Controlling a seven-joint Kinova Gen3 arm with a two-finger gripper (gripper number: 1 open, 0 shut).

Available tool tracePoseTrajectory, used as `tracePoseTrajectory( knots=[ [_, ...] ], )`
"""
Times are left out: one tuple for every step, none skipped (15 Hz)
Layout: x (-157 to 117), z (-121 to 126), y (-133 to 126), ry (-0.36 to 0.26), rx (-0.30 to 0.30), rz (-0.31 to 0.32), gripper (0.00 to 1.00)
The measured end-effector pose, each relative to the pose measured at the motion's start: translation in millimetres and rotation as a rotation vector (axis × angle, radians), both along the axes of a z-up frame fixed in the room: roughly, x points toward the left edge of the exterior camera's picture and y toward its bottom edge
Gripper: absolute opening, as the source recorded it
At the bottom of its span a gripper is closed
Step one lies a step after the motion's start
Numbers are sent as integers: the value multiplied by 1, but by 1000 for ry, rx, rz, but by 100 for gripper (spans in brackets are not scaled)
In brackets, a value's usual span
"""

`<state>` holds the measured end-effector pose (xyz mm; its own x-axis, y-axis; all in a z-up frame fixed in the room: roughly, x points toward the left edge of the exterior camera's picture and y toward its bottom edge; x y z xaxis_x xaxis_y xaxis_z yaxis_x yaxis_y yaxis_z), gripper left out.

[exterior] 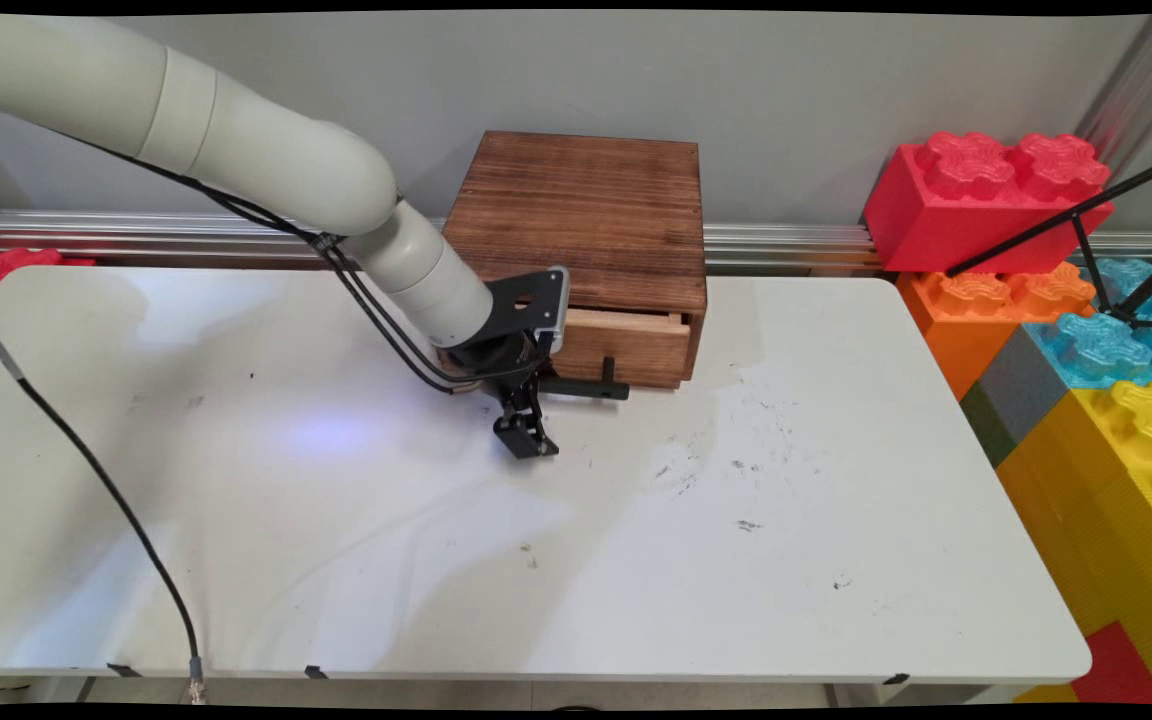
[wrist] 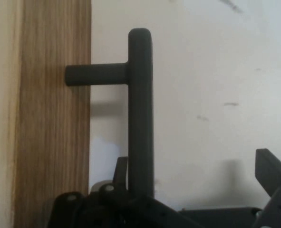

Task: Open the drawer

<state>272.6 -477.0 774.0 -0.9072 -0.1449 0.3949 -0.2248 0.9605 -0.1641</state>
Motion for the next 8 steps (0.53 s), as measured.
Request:
tracePoseTrajectory(
  knots=[
    [-1,0,4,3,4,-2,100],
    [-2,1,9,7,10,-5,100],
    [-3,2,15,11,16,-9,100],
    [-4,3,20,14,21,-12,100],
    [-5,3,26,18,27,-16,100],
    [-7,5,33,22,33,-18,100],
    [-7,5,39,25,38,-18,100],
    [-9,7,46,28,44,-19,100]
  ],
)
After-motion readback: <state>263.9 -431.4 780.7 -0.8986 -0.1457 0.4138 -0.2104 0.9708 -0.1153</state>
